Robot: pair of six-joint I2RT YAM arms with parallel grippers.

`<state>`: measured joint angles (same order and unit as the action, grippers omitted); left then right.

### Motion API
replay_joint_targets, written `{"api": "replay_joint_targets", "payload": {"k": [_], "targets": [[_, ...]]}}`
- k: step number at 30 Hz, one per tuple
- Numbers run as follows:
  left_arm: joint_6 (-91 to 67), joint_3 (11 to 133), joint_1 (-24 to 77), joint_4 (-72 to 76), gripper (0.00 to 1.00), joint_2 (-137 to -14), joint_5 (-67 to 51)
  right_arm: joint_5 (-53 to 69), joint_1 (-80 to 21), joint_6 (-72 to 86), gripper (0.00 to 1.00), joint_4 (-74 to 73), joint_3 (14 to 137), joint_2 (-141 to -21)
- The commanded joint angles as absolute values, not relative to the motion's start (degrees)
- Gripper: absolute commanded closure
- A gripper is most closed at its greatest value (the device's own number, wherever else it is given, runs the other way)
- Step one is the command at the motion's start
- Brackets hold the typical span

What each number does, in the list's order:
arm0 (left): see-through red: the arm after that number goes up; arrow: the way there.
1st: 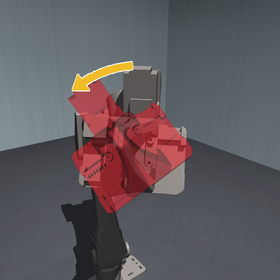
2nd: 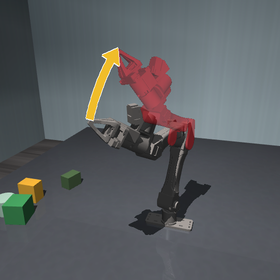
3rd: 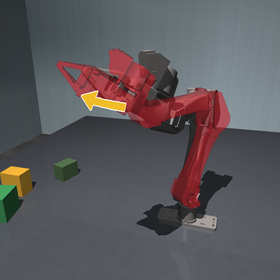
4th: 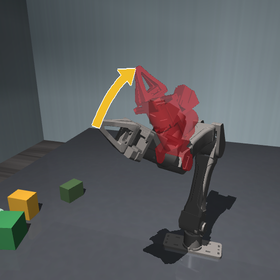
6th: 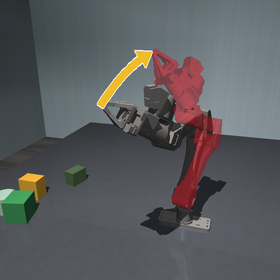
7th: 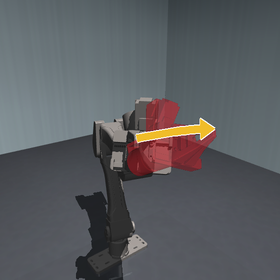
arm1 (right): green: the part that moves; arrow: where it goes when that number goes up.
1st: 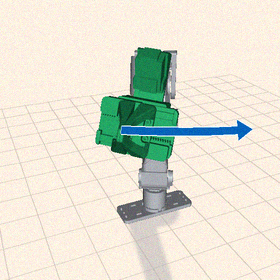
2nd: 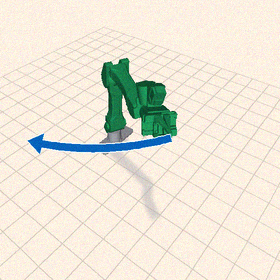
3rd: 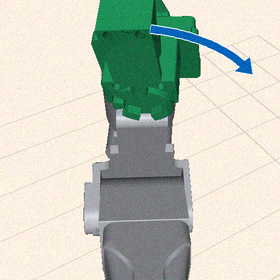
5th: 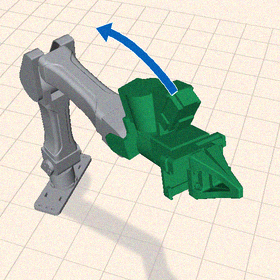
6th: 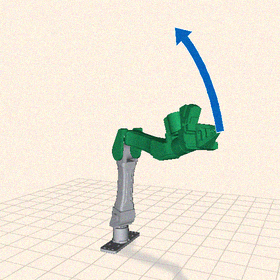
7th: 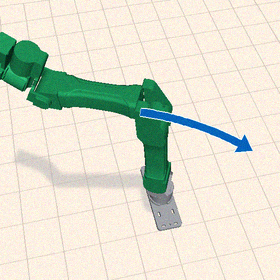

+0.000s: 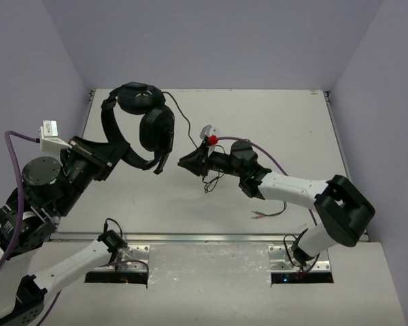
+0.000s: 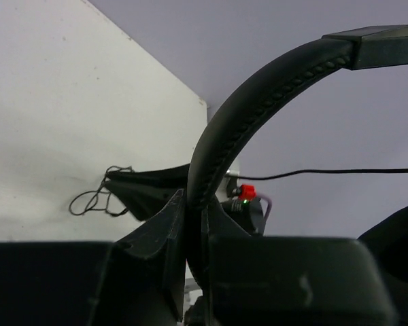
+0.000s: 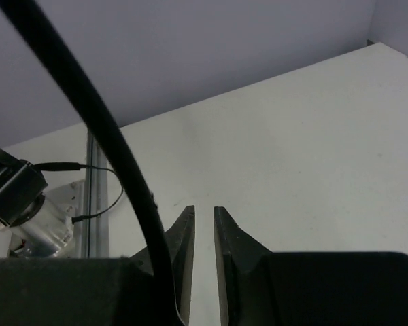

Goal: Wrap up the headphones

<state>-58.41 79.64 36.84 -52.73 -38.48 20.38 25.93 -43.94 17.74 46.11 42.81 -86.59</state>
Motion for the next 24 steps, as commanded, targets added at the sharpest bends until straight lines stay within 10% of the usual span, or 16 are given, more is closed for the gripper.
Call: {"api": "replay_joint_targets", "payload": {"k": [1, 5, 24], "targets": [[-67.4, 77.79, 37.18, -42.19, 1.0, -39.37, 27.31, 16.45, -50.0, 15.47, 0.82, 43.86, 47.2, -87.27], [-72.32, 77.52, 37.26, -43.5, 1.0, -41.57, 37.25, 9.15, -56.33, 13.54, 0.99, 42.54, 46.58, -86.84], [-79.01, 80.07, 37.18, -51.41, 1.0, -57.12, 64.51, -5.27, -70.31, -2.61, 0.99, 6.78, 65.29, -89.91]]}}
